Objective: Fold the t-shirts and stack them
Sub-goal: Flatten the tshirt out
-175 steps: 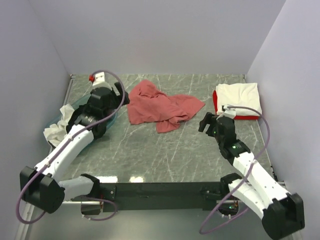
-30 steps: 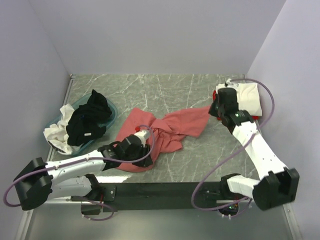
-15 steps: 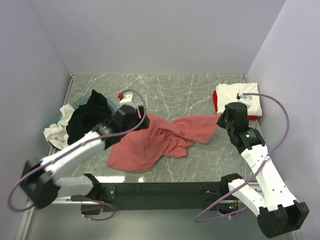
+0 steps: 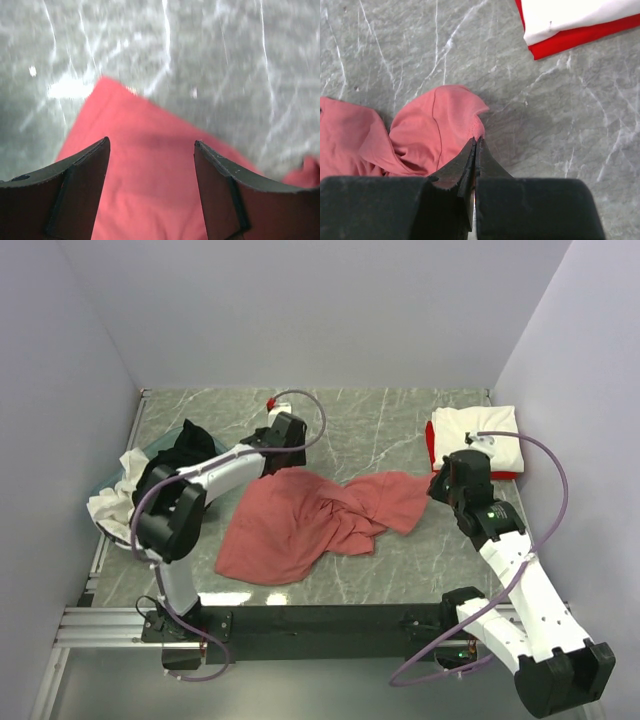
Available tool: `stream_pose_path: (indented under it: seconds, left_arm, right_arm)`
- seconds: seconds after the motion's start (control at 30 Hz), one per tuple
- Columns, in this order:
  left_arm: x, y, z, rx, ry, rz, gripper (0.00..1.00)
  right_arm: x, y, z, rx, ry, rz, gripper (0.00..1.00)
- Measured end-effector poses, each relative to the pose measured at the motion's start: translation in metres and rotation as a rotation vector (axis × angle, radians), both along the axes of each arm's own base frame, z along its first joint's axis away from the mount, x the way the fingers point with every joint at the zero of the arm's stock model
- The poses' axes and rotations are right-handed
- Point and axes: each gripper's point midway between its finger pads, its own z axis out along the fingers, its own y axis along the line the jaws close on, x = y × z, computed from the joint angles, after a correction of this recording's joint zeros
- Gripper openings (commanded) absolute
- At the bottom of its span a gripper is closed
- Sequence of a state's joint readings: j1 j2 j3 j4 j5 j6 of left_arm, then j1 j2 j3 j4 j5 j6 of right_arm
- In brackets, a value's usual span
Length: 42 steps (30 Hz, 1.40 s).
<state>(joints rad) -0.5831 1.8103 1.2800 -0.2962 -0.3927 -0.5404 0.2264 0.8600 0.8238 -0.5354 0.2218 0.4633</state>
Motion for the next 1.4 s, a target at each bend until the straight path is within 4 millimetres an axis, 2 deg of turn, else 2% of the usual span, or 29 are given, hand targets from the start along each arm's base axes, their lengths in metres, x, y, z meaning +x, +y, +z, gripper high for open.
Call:
stream_pose_path:
  seconds: [0.1,0.2,0.33,0.43,0.8,0.9,1.0,1.03,1.1,1.13,1.17,1.4]
  left_arm:
    - [0.023,0.004,-0.005,0.016,-0.004,0.021,0.72]
    - [0.034,0.018,-0.025,0.045,0.03,0.046,0.7]
    - [0.035,0.035,-0.053,0.082,0.091,0.074,0.7]
    - [0.035,0.04,-0.067,0.097,0.119,0.083,0.7]
    - [0.047,0.045,-0.067,0.09,0.106,0.094,0.69]
    - [0.049,0.048,-0.068,0.088,0.104,0.101,0.61]
    - [0.052,0.049,-0.069,0.083,0.095,0.106,0.44]
    - [0.054,0.048,-0.069,0.081,0.091,0.106,0.32]
    - [0.055,0.048,-0.069,0.076,0.085,0.108,0.19]
    - [0.056,0.047,-0.069,0.077,0.082,0.105,0.05]
    - [0.056,0.048,-0.069,0.078,0.082,0.104,0.0]
    - [0.055,0.048,-0.067,0.08,0.082,0.103,0.01]
  right_arm:
    - [-0.001,0.001,-0.004,0.001,0.007,0.007,0.0]
    - [0.0,0.002,-0.004,0.0,0.006,0.016,0.0]
    - [0.001,0.004,-0.003,0.002,-0.004,0.024,0.0]
    - [0.004,0.006,-0.002,0.008,-0.007,0.032,0.0]
    - [0.008,0.01,-0.01,0.009,0.002,0.055,0.0]
    - [0.009,0.011,-0.011,0.007,0.004,0.059,0.0]
    - [0.01,0.011,-0.014,0.003,0.015,0.063,0.0]
    - [0.01,0.011,-0.015,0.002,0.018,0.064,0.0]
    - [0.01,0.011,-0.016,0.001,0.018,0.066,0.0]
    - [0.01,0.012,-0.017,0.001,0.02,0.067,0.0]
    - [0.01,0.012,-0.018,0.0,0.023,0.067,0.0]
    - [0.011,0.013,-0.023,-0.002,0.042,0.078,0.0]
